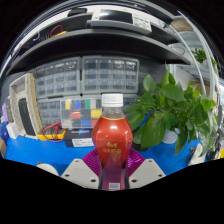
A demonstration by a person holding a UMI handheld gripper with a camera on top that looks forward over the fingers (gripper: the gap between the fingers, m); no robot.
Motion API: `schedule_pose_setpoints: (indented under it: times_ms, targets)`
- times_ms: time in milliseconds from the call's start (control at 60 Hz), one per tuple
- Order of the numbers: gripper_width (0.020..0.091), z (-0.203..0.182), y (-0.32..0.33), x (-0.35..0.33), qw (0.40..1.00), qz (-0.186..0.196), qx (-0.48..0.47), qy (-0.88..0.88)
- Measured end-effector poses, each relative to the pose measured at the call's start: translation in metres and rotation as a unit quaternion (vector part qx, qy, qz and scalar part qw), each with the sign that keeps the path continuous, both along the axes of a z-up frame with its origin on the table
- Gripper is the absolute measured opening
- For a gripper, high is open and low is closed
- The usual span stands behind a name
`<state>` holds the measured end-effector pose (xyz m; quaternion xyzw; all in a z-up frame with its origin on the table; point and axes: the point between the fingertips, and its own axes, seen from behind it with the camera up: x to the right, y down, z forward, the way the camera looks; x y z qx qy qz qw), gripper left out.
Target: Pour water
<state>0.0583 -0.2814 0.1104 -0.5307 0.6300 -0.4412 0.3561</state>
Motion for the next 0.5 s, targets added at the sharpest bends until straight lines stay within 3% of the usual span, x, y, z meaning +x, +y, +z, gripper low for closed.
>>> schedule_pose_setpoints:
  times_ms: [83,317,500]
  targets:
    - [0.0319,-0.024,-0.004,-0.003,1.000,0.004,-0.004,0.008]
    - [0.0327,-0.016,-0.005,-0.012,0.997,0.002,0.017,-0.070]
    - [0.0434,-0.017,-0.003,-0.009,0.998,0.010,0.008,-0.061]
